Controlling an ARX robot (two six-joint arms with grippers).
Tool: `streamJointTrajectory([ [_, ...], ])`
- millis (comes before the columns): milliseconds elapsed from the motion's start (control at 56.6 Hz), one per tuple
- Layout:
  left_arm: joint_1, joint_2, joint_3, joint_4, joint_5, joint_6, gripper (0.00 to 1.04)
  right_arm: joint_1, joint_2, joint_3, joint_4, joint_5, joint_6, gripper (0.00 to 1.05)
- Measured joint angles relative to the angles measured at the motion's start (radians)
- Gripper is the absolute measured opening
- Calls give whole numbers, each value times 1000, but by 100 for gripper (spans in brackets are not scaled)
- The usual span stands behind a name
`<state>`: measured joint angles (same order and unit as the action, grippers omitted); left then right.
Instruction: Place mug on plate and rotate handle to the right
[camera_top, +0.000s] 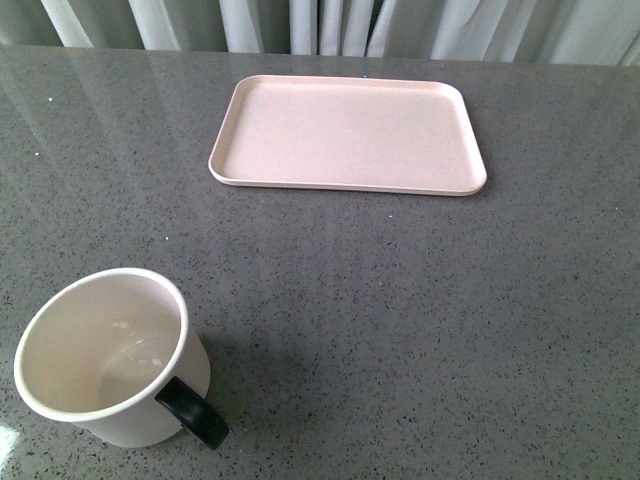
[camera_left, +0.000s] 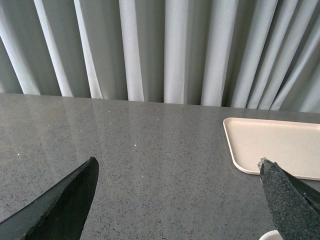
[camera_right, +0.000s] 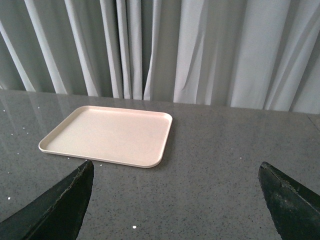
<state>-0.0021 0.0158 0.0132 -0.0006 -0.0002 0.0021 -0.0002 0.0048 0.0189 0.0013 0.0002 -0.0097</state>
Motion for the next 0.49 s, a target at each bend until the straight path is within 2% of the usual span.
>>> streamJointTrajectory([
  [494,0,0,0,0,0,0,96,0,0,0,0,0,0,96],
])
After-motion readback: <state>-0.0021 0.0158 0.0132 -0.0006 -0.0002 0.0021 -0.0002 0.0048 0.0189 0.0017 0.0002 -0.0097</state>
